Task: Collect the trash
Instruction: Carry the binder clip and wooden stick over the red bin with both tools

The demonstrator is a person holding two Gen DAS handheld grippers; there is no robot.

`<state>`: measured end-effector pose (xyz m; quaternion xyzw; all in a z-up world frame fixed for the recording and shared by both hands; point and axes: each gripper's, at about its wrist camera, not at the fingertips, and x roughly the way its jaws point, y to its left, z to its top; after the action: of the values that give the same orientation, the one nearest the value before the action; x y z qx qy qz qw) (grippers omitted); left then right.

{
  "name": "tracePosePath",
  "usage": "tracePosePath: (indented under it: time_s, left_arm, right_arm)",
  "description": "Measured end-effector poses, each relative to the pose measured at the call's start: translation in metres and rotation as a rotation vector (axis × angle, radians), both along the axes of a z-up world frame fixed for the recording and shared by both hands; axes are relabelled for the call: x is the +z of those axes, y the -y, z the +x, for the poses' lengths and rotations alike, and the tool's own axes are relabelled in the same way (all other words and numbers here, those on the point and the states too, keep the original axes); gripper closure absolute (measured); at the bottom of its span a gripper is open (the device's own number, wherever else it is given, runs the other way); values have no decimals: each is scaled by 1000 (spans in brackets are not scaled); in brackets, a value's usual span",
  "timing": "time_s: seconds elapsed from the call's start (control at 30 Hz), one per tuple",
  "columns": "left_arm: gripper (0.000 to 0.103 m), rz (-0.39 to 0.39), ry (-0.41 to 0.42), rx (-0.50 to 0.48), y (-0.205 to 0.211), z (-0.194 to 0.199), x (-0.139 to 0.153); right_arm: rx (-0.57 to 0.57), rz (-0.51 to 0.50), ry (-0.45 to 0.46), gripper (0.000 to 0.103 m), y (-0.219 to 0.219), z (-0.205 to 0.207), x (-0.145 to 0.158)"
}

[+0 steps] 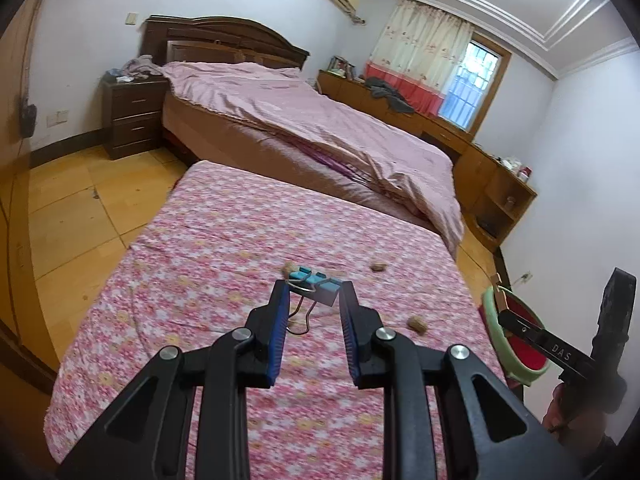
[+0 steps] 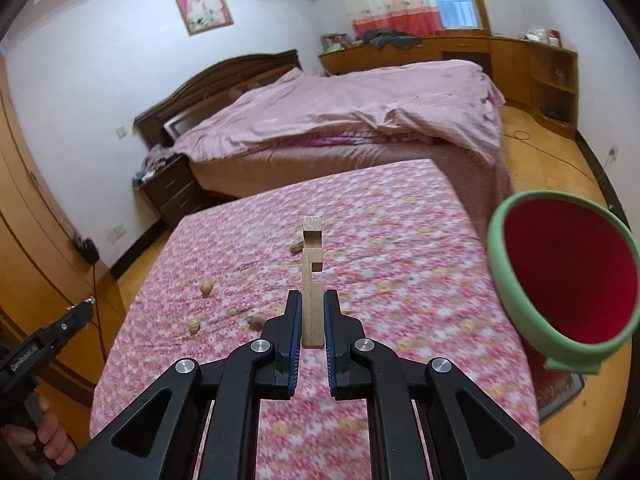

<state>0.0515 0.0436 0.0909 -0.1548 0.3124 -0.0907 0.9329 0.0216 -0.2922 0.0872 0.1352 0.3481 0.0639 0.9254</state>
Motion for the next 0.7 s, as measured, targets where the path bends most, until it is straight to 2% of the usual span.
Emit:
tracePosePath:
  time_s: [0.37, 0.7]
  left_arm:
    - [78, 15, 8, -136, 60, -8, 10]
    - [78, 58, -4, -295, 139, 0, 12]
  right_arm:
    - [-140, 61, 65, 93, 63, -49, 11]
    - [-282, 106, 82, 93, 125, -73, 5]
